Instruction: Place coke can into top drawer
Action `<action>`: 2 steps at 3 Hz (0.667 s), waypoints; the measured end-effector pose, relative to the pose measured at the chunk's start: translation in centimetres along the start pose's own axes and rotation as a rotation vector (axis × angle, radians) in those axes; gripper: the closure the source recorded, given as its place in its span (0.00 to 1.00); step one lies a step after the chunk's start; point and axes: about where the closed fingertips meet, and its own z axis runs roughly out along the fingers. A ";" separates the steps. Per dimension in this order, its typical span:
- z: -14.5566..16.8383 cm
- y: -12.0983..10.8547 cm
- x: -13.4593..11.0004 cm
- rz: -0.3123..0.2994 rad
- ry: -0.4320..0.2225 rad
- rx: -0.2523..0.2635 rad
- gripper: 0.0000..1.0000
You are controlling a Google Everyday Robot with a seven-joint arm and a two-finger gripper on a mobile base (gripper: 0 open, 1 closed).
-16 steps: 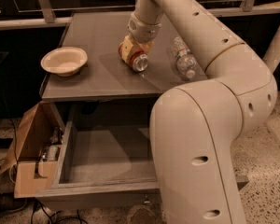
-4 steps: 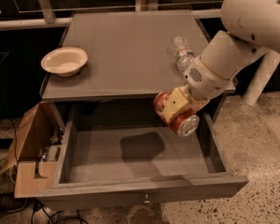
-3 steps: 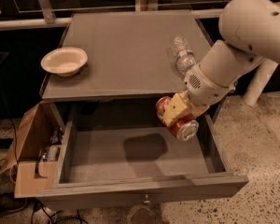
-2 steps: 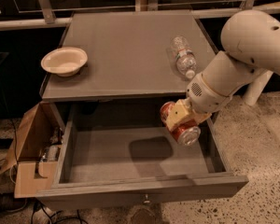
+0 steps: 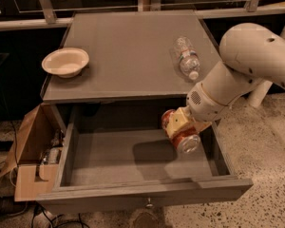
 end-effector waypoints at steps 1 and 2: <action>1.7 0.1 0.4 0.023 0.029 -0.028 1.00; 5.7 -0.4 1.1 0.122 0.017 -0.023 1.00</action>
Offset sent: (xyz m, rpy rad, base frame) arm -0.0075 0.0262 -0.0934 0.0265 0.0823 -0.2035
